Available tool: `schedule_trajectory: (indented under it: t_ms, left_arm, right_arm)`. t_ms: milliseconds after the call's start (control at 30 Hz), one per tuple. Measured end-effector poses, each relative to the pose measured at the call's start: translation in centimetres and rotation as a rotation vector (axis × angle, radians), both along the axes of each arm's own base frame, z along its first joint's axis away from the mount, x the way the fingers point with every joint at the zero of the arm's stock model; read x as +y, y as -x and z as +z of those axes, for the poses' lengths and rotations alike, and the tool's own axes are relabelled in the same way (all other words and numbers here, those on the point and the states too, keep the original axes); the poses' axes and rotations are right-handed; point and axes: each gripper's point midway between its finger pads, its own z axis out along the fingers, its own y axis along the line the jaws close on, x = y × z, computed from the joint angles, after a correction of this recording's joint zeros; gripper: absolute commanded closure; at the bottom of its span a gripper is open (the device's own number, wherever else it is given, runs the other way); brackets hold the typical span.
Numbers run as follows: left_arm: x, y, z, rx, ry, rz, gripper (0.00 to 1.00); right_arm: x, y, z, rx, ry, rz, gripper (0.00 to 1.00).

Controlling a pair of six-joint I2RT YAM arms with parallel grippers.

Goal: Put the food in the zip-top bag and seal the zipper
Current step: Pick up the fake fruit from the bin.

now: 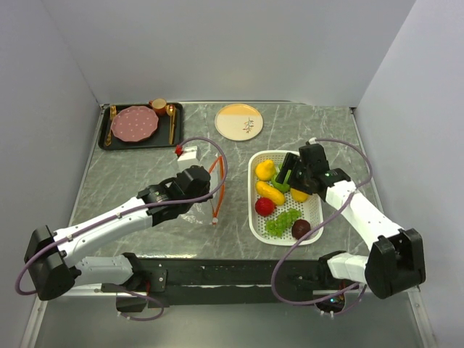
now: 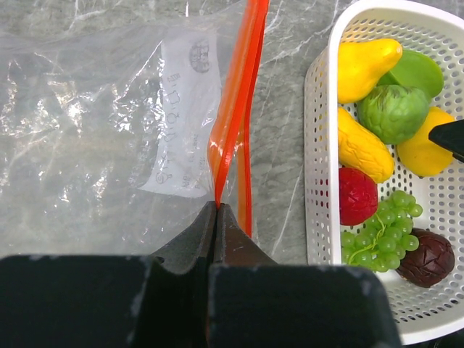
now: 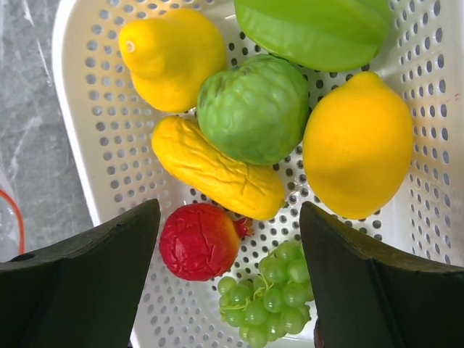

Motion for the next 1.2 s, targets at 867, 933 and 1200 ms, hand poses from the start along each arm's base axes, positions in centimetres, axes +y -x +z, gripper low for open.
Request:
schedule_trajectory:
  t_ms: [867,933,1200]
  left_arm:
    - [-0.4,-0.2,-0.6,0.004,-0.016,-0.017,0.99]
    - [-0.5,-0.2,-0.5,0.003,-0.014,-0.017,0.99]
    - [-0.6,-0.3,-0.3,-0.004,-0.006,-0.016,0.99]
  right_arm:
    - [0.0,-4.8,-5.6,0.136,0.124,0.064,0.17]
    - [-0.1,-4.8,-5.6,0.132,0.126,0.067,0.15]
    - [0.1,-3.3,-5.7,0.132,0.114,0.113,0.05]
